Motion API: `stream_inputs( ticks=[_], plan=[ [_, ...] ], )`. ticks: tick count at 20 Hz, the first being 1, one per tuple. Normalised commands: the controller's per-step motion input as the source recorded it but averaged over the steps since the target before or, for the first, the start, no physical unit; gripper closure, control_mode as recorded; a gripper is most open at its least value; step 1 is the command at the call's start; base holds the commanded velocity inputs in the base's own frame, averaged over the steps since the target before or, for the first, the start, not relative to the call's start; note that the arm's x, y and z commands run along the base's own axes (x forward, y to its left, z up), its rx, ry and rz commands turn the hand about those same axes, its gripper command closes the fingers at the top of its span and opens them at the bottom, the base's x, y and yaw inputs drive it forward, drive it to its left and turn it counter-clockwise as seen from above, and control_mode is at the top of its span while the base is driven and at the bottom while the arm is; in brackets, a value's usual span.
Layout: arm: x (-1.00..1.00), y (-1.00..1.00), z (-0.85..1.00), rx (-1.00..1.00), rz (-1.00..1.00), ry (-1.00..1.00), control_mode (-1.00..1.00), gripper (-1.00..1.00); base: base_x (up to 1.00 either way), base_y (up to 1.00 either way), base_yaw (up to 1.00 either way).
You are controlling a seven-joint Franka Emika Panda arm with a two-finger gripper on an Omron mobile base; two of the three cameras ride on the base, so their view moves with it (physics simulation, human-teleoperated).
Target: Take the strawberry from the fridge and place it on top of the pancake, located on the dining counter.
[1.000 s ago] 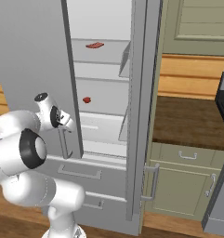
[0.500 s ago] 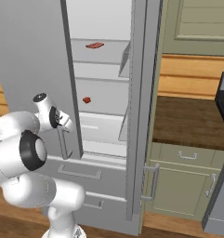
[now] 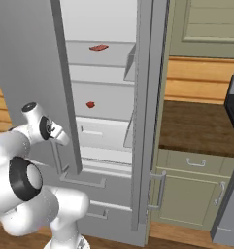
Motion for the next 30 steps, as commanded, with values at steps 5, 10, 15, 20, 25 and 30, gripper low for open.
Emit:
stream_inputs(
  ticks=[5,10,15,20,25,30],
  plan=[
    [-0.78,0.73,-0.18,0.00,-0.10,0.02,-1.00,1.00,0.00,0.00,0.00],
    [-0.76,0.92,-0.23,0.00,-0.12,0.00,-1.00,1.00,0.00,0.00,0.00],
    [-0.61,0.91,-0.08,-0.01,-0.22,-0.12,-1.00,-1.00,0.00,0.00,0.00],
    [-0.15,0.40,0.00,-0.05,-0.22,-0.07,-1.00,-1.00,0.00,0.00,0.00],
    [-0.01,0.44,0.27,-0.18,-0.08,0.00,-1.00,-1.00,0.00,0.00,0.00],
    [-0.29,0.03,0.78,-0.08,0.00,-0.03,-1.00,-1.00,0.00,0.00,0.00]
  ],
)
